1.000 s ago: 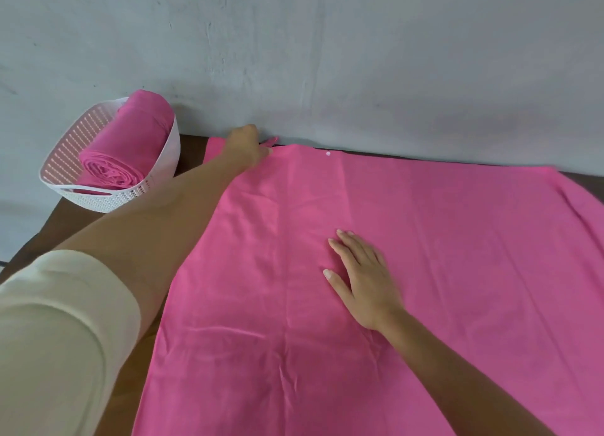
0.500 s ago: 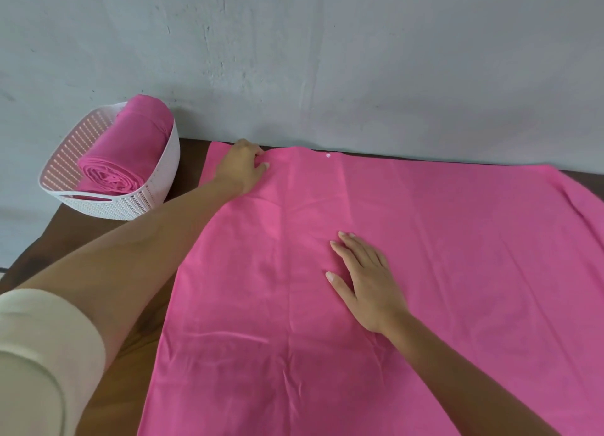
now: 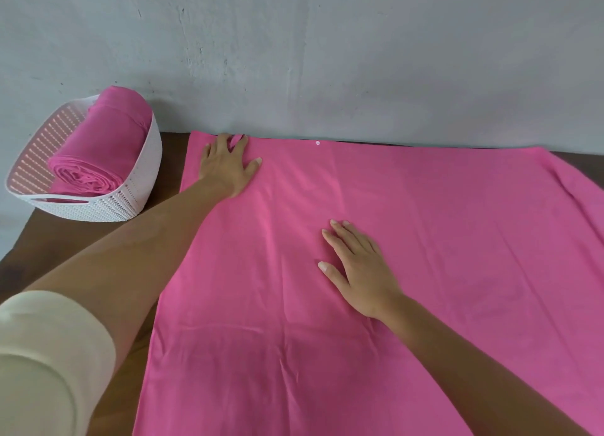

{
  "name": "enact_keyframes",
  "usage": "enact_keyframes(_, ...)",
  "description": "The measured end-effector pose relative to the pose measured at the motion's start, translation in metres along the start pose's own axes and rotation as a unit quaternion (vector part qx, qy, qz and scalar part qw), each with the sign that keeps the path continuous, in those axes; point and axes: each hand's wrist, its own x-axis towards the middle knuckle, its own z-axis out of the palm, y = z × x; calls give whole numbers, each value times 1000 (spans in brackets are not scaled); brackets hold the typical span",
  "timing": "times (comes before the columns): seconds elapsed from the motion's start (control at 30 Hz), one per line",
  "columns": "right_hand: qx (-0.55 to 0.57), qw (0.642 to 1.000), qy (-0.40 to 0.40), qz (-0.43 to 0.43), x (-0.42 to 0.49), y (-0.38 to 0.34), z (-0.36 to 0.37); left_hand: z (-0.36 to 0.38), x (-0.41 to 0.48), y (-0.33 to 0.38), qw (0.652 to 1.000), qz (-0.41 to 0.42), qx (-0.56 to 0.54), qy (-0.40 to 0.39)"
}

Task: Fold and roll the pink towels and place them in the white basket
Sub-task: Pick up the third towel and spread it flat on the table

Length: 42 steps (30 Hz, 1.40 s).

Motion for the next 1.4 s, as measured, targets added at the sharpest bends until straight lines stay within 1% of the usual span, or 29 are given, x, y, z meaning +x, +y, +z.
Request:
enact_keyframes(0.13, 9, 1000, 4, 15, -6, 6, -1, 1, -1, 0, 1000, -4, 2, 5)
enact_keyframes(0.23, 28, 999, 16, 32, -23, 16, -5, -2, -18, 15, 1000, -15, -10, 22)
enact_keyframes(0.33, 43, 997, 49, 46, -48, 35, -10, -6, -47, 43, 998, 18, -21, 48)
enact_keyframes(0.43, 58, 993, 81, 62, -77, 56, -19, -4, -83, 76, 997, 33, -37, 65)
enact_keyframes(0.63, 53, 988, 119, 81, -148, 96, -37, 3, -163, 167, 993, 59, -84, 60)
enact_keyframes(0.8, 45, 983, 158, 86, -209, 135, -49, 13, -213, 257, 986, 118, -101, 67)
enact_keyframes(0.9, 47, 979, 174, 94, -246, 162, -54, 25, -239, 310, 982, 143, -107, 59)
enact_keyframes(1.0, 37, 972, 207, 106, -287, 191, -57, 41, -264, 364, 975, 177, -127, 54)
enact_keyframes(1.1, 32, 961, 237, 140, -331, 227, -58, 60, -287, 420, 965, 214, -146, 39)
enact_keyframes(1.2, 37, 946, 257, 194, -379, 267, -57, 80, -309, 477, 954, 255, -156, 12)
enact_keyframes(1.4, 71, 908, 245, 333, -462, 338, -61, 106, -342, 573, 928, 349, -127, -35)
